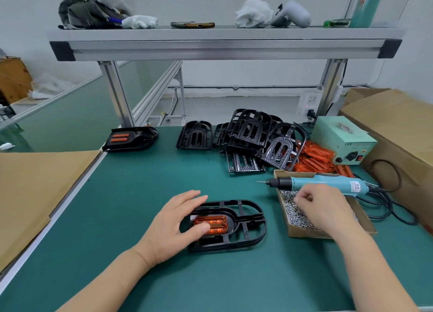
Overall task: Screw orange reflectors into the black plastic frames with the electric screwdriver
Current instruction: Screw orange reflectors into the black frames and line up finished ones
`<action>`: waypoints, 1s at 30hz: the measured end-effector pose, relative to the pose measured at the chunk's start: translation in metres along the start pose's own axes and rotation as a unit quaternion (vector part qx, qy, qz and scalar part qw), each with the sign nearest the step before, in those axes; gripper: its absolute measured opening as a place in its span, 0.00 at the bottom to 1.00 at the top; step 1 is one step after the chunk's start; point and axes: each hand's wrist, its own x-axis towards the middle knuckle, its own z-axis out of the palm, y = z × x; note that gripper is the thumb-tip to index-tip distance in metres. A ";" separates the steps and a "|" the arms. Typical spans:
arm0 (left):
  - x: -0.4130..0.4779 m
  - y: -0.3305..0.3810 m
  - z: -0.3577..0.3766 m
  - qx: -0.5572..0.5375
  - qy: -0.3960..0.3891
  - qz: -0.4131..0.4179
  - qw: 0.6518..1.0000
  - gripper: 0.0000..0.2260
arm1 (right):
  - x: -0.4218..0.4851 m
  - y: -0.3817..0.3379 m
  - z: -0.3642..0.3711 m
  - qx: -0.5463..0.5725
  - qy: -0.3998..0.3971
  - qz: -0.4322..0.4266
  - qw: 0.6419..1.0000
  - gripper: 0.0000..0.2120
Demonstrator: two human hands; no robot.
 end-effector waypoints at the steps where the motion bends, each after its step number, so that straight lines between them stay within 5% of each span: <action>1: 0.001 0.004 0.000 -0.006 0.025 -0.002 1.000 0.27 | -0.001 0.000 -0.001 0.015 0.008 -0.004 1.000 0.10; 5: 0.012 0.026 0.004 -0.047 0.081 -0.015 0.996 0.08 | -0.011 -0.013 -0.007 0.194 0.033 -0.023 0.980 0.09; 9: 0.026 0.054 0.008 -0.184 0.071 -0.078 0.977 0.10 | -0.041 -0.061 0.005 0.511 -0.088 0.000 0.855 0.07; 15: 0.032 0.079 0.019 -0.356 0.083 -0.142 0.920 0.08 | -0.064 -0.105 0.032 0.649 -0.168 0.079 0.738 0.11; 21: 0.030 0.083 0.019 -0.365 0.133 -0.124 0.913 0.08 | -0.066 -0.111 0.040 0.646 -0.145 0.088 0.744 0.18; 24: 0.033 0.083 0.013 -0.354 0.141 -0.114 0.918 0.07 | -0.060 -0.103 0.034 0.641 -0.055 0.105 0.758 0.09; 27: 0.033 0.078 0.008 -0.350 0.130 -0.116 0.920 0.07 | -0.043 -0.079 0.023 0.689 0.088 0.183 0.695 0.08; 30: 0.031 0.071 0.008 -0.329 0.127 -0.112 0.929 0.08 | -0.031 -0.051 0.019 0.702 0.129 0.241 0.658 0.15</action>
